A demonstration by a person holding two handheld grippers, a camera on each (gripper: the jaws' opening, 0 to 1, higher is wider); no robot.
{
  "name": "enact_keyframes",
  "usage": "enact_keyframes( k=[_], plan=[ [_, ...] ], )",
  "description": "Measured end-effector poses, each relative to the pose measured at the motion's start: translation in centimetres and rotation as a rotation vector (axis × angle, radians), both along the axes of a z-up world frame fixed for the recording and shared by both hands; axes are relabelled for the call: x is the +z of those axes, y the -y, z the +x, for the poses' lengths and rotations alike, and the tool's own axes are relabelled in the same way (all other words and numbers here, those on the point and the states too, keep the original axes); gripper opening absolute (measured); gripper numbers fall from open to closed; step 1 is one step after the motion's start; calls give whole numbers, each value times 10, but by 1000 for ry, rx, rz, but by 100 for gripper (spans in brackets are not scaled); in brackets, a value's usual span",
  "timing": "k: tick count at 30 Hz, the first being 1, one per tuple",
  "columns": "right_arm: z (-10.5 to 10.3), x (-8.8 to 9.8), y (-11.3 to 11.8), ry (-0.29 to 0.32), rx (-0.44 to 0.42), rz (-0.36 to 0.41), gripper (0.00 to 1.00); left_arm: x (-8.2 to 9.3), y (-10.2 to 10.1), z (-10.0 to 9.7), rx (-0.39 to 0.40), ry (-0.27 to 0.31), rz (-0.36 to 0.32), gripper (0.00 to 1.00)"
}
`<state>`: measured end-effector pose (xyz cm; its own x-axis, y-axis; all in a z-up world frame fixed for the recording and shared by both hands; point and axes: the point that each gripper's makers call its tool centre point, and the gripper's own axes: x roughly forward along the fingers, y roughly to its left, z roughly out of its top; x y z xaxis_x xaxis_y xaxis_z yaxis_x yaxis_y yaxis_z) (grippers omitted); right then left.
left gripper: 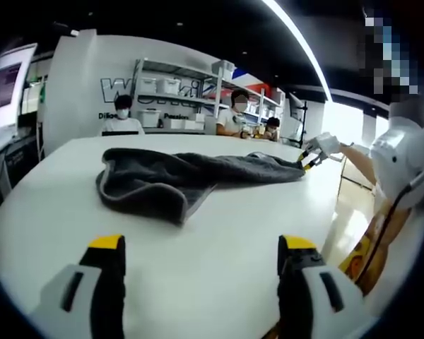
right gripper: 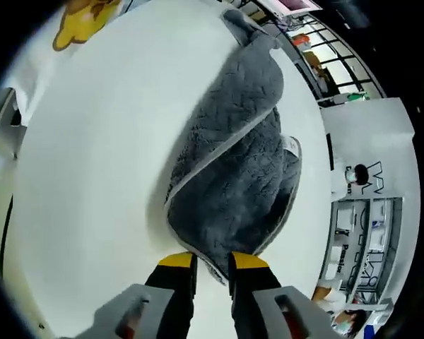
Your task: Fold the towel on the table until its edges align and the towel forms a compact rectangular stack.
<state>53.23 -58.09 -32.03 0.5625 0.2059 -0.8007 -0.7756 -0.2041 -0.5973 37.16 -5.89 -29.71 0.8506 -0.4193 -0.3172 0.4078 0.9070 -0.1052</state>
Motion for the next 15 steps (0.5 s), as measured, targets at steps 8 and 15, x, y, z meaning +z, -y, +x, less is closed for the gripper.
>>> enact_keyframes(
  k=[8, 15],
  plan=[
    [0, -2, 5, -7, 2, -8, 3, -1, 0, 1, 0, -2, -4, 93],
    [-7, 8, -7, -42, -10, 78, 2, -2, 1, 1, -3, -8, -2, 93]
  ],
)
